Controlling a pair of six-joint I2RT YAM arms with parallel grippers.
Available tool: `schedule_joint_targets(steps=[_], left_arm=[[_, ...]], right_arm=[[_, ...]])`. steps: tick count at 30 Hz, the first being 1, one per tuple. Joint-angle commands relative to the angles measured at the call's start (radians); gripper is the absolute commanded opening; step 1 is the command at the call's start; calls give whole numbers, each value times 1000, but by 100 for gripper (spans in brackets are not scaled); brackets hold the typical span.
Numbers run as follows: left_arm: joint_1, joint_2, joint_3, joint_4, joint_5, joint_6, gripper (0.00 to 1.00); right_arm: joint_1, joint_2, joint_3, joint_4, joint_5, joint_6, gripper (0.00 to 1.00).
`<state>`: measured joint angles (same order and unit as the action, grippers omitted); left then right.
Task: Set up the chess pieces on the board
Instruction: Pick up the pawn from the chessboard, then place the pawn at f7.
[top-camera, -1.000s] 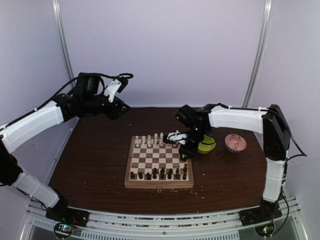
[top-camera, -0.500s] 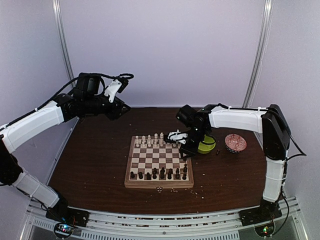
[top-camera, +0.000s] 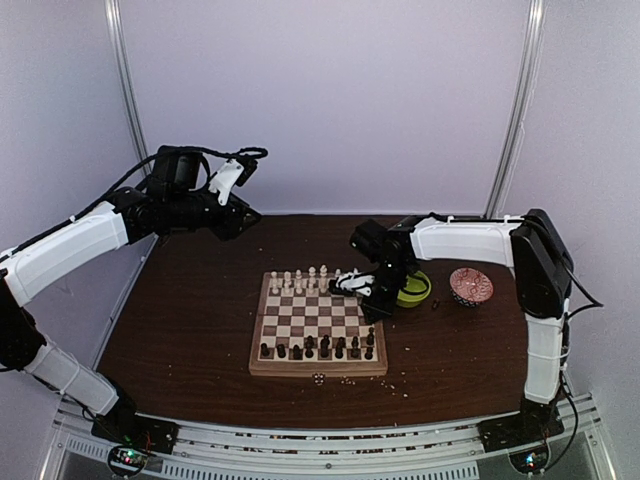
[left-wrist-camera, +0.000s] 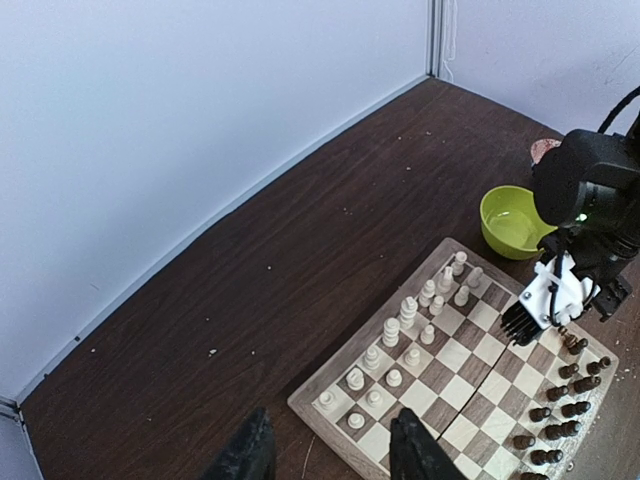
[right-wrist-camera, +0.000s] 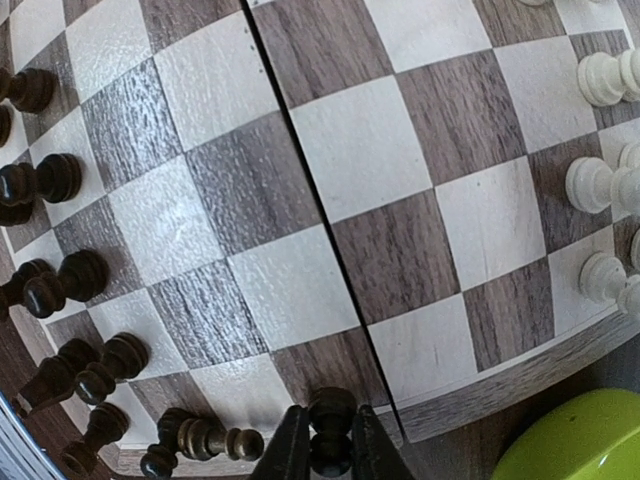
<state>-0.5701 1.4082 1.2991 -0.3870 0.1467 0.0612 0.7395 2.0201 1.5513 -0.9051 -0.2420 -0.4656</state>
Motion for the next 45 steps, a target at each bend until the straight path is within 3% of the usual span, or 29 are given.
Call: schedule_joint_targets(steps=[1, 8, 18, 22, 45], left_arm=[[7, -2, 16, 22, 17, 0, 42], [7, -16, 19, 19, 2, 2, 42], [7, -55, 12, 19, -23, 3, 42], [7, -66, 11, 19, -23, 2, 42], [6, -64, 11, 19, -11, 1, 42]], right_arm=[[-3, -3, 25, -23, 0, 7, 13], [57, 2, 138, -62, -35, 1, 12], [221, 219, 548, -193, -67, 8, 12], [269, 298, 635, -217, -52, 8, 12], [307, 401, 684, -231, -33, 10, 14]])
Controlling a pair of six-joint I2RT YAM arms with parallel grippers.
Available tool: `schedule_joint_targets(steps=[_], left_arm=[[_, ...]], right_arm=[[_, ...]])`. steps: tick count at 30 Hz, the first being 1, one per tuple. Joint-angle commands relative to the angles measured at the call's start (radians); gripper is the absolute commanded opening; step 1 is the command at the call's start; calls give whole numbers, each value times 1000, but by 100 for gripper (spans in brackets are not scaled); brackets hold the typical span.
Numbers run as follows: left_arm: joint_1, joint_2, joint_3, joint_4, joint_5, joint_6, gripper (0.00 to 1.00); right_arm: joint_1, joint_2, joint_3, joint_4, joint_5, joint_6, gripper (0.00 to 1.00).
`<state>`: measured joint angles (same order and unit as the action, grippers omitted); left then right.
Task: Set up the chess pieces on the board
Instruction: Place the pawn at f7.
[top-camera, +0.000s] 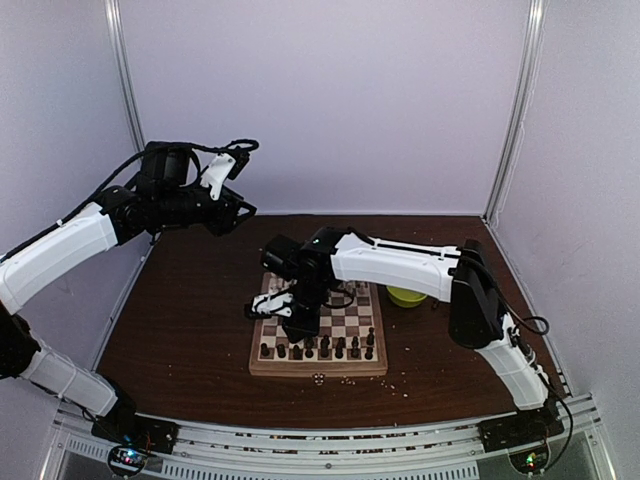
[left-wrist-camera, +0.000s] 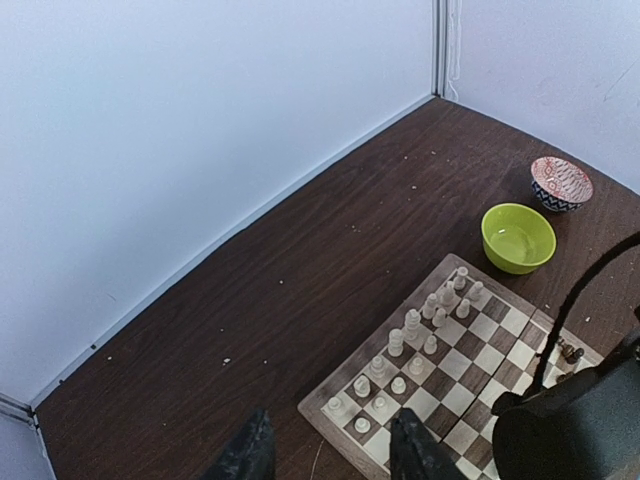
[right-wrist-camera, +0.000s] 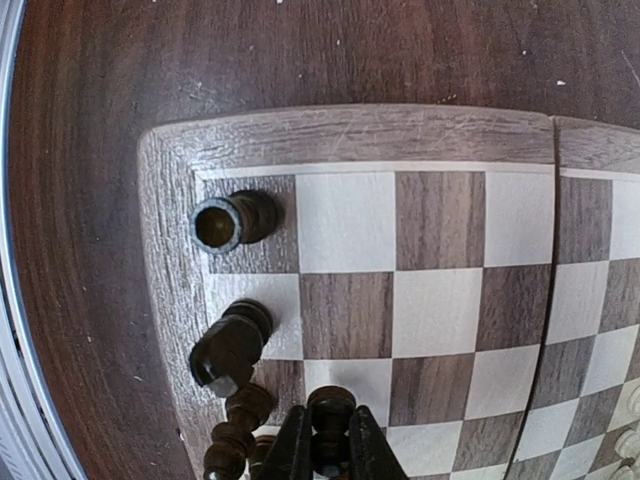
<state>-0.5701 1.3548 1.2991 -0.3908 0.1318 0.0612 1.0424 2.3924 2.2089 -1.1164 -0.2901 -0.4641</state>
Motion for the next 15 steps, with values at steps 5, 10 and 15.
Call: schedule_joint_targets(steps=[5, 10, 15], left_arm=[[6, -11, 11, 23, 6, 2, 42], [6, -11, 11, 23, 7, 3, 42], [6, -10, 9, 23, 9, 2, 42]], right_arm=[[5, 40, 26, -25, 19, 8, 14], [5, 41, 25, -26, 22, 10, 17], [3, 13, 26, -19, 26, 19, 27]])
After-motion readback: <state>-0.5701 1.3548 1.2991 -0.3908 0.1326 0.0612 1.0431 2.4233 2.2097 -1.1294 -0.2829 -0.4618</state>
